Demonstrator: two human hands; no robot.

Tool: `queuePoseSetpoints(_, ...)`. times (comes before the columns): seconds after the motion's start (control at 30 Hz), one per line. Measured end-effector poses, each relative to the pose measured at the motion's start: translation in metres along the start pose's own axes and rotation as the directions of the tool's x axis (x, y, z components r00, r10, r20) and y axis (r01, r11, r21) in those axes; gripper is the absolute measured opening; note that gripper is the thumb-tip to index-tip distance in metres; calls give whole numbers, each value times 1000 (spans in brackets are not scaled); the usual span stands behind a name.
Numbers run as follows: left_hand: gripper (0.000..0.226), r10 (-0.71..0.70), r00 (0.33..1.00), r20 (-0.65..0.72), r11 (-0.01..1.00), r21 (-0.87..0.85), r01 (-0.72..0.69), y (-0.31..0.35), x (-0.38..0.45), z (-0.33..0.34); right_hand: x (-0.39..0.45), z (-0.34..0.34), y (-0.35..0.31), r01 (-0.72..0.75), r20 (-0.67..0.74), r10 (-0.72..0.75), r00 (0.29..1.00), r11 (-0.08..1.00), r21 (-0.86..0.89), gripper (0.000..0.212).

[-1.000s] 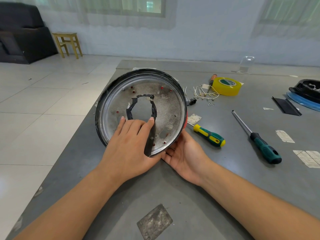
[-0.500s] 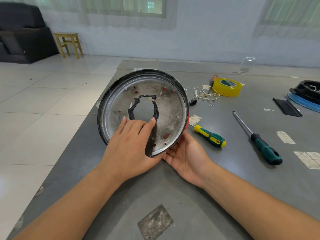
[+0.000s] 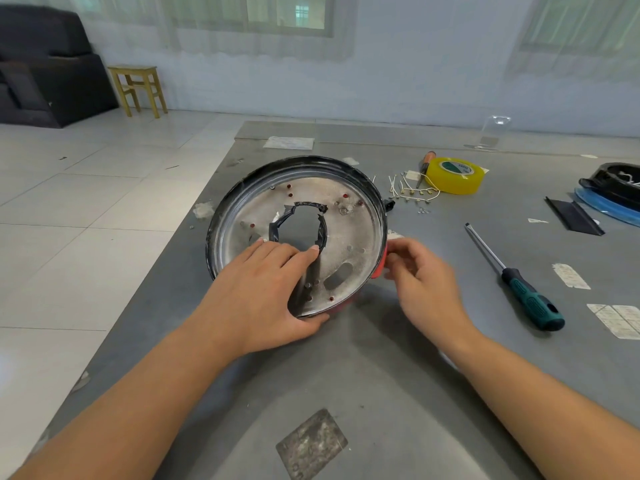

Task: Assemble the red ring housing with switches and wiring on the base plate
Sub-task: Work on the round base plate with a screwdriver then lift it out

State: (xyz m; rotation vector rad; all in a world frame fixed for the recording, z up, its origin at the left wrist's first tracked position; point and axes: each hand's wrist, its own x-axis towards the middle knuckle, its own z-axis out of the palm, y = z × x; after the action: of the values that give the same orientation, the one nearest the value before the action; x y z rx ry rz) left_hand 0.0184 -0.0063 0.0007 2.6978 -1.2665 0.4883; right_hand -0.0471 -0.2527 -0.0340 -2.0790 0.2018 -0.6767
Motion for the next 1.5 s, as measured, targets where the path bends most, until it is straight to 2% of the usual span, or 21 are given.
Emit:
queuePoseSetpoints(0.07,96,21,1000,3,1000,-16,-21,1,-1,-2,6,-11,8,87,-39,-101,994,957,-277,22)
queuePoseSetpoints(0.17,95,54,998,32,998,-20,-53,2,-1,-5,15,-24,16,102,-28,-134,991,858,-502,17)
queuePoseSetpoints(0.23,94,48,995,88,998,-41,-45,3,-1,-7,18,-28,19,120,42,-123,992,746,-655,22)
queuePoseSetpoints(0.3,95,48,992,116,997,-72,-40,2,1,-9,17,-28,20,114,100,-61,993,688,-716,31)
queuePoseSetpoints(0.43,94,52,988,144,995,-88,-40,0,4,-8,18,-25,22,90,144,24,989,674,-733,35)
queuePoseSetpoints(0.53,93,47,986,159,995,-98,-32,-3,5,-8,21,-26,25,47,114,55,992,675,-736,36)
queuePoseSetpoints(0.77,91,44,967,251,995,-99,-19,-6,10,-6,17,-32,27,39,118,65,991,697,-716,33)
queuePoseSetpoints(0.83,91,53,964,261,995,-96,-29,-7,11,-6,19,-37,30,-5,81,69,994,789,-615,27)
queuePoseSetpoints(0.9,92,62,965,254,995,-93,-39,-8,11,-5,26,-45,31,-149,-2,161,987,906,-396,24)
queuePoseSetpoints(0.97,93,75,970,232,995,-86,-56,-10,12,-2,36,-56,35,-280,-57,274,960,930,-236,30)
queuePoseSetpoints(1.0,93,78,972,223,994,-87,-60,-10,12,-1,42,-61,39,-318,-72,310,948,924,-210,28)
queuePoseSetpoints(1.07,93,71,973,218,994,-102,-49,-12,14,1,53,-67,51,-349,-81,340,937,912,-216,22)
queuePoseSetpoints(1.23,101,68,976,205,993,-106,-47,-17,23,7,98,-64,78,-352,-95,339,936,895,-274,34)
queuePoseSetpoints(1.5,106,74,984,161,991,-118,-55,-20,24,9,164,-55,114,-280,-129,249,960,840,-465,35)
